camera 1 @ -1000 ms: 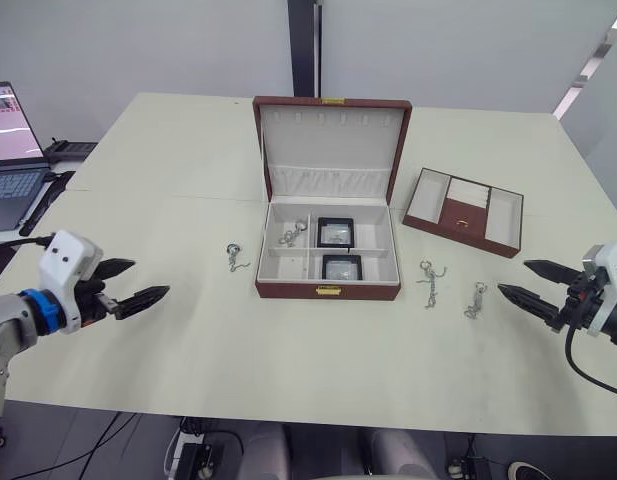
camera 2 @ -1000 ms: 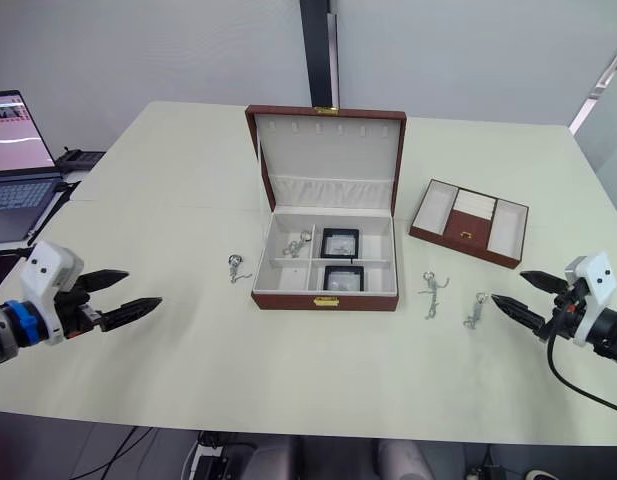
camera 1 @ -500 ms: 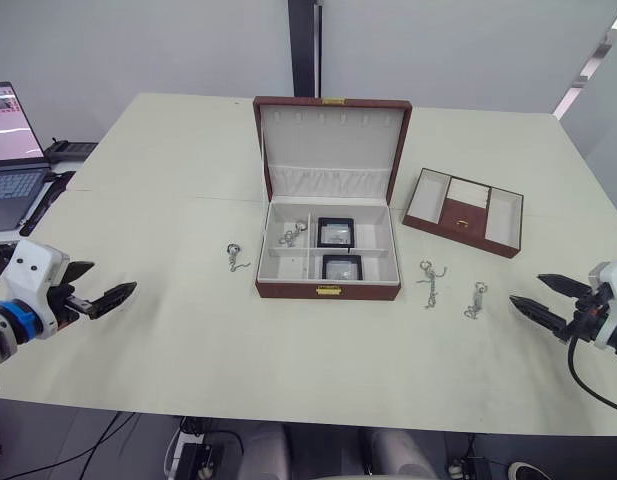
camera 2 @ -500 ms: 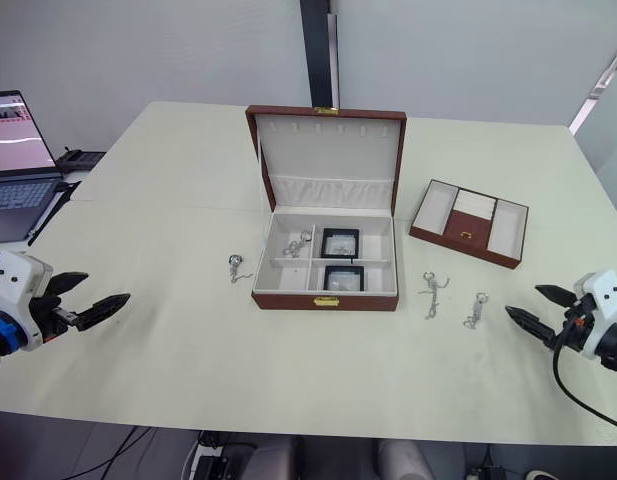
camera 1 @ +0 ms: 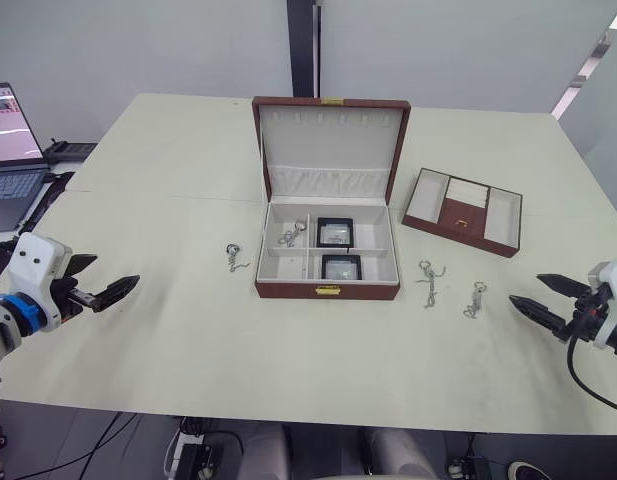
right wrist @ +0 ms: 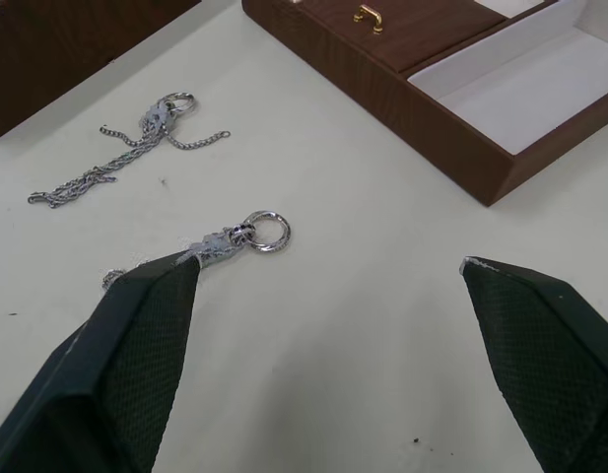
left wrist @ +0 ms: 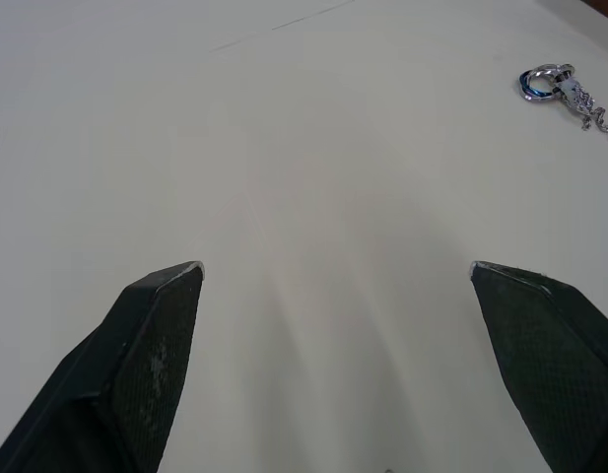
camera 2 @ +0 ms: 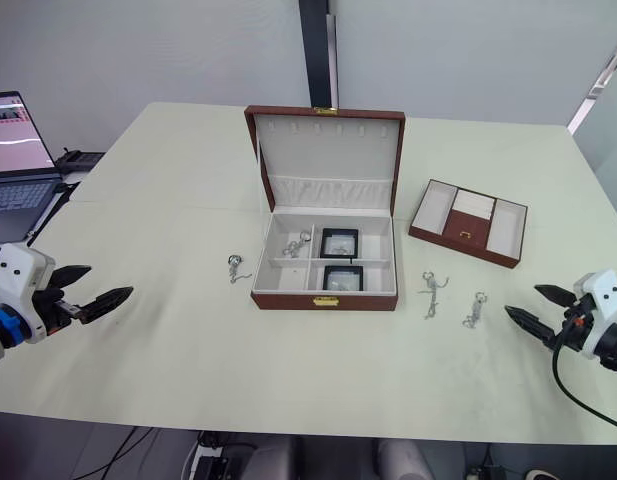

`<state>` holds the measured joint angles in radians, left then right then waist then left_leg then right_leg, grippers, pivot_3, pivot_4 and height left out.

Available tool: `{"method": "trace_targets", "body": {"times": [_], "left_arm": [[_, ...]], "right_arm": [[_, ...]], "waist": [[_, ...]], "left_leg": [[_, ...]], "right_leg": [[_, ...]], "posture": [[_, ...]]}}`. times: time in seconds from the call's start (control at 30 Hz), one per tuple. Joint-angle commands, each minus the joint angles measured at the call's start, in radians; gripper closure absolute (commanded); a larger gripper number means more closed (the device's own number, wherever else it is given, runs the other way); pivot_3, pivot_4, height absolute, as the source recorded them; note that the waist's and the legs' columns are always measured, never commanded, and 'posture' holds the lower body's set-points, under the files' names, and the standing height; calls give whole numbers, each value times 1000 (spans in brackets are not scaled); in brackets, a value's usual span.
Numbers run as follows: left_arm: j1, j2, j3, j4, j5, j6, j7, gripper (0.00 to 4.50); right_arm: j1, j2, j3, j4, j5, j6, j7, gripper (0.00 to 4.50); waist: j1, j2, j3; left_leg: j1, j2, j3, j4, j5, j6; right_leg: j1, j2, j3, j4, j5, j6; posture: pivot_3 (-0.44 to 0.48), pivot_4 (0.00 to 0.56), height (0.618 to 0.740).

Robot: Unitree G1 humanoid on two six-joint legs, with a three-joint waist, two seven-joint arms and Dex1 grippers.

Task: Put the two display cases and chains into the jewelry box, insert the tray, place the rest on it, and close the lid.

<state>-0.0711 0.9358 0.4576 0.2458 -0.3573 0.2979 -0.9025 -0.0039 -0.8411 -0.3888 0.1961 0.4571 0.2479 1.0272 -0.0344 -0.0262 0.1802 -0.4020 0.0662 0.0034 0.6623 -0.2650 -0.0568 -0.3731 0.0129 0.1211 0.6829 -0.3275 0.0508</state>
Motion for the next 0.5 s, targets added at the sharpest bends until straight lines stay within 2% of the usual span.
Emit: {"method": "trace_targets", "body": {"times": [0.03,0.2,0.3,0.5], "left_arm": [[-17,-20,18,-31,-15,1,29,14],[-5,-79,43,-99,-51,38,82,14],[5,-156,48,-181,-76,70,163,14],[6,-292,-33,-322,-68,105,271,14]], "right_arm": [[-17,8,-23,-60,46,19,12,0],[-13,10,-26,-177,98,83,15,0],[-15,16,-7,-345,167,161,1,0],[-99,47,83,-595,282,308,-87,0]], "waist": [[0,0,0],[1,0,0],[2,1,-1],[2,-1,-1]], "left_leg": [[0,0,0,0,0,0],[0,0,0,0,0,0],[0,0,-1,0,0,0],[1,0,-1,2,0,0]], "right_leg": [[0,0,0,0,0,0],[0,0,0,1,0,0],[0,0,0,1,0,0],[0,0,0,5,0,0]], "posture": [[0,150,740],[0,150,740],[0,150,740],[0,150,740]]}}
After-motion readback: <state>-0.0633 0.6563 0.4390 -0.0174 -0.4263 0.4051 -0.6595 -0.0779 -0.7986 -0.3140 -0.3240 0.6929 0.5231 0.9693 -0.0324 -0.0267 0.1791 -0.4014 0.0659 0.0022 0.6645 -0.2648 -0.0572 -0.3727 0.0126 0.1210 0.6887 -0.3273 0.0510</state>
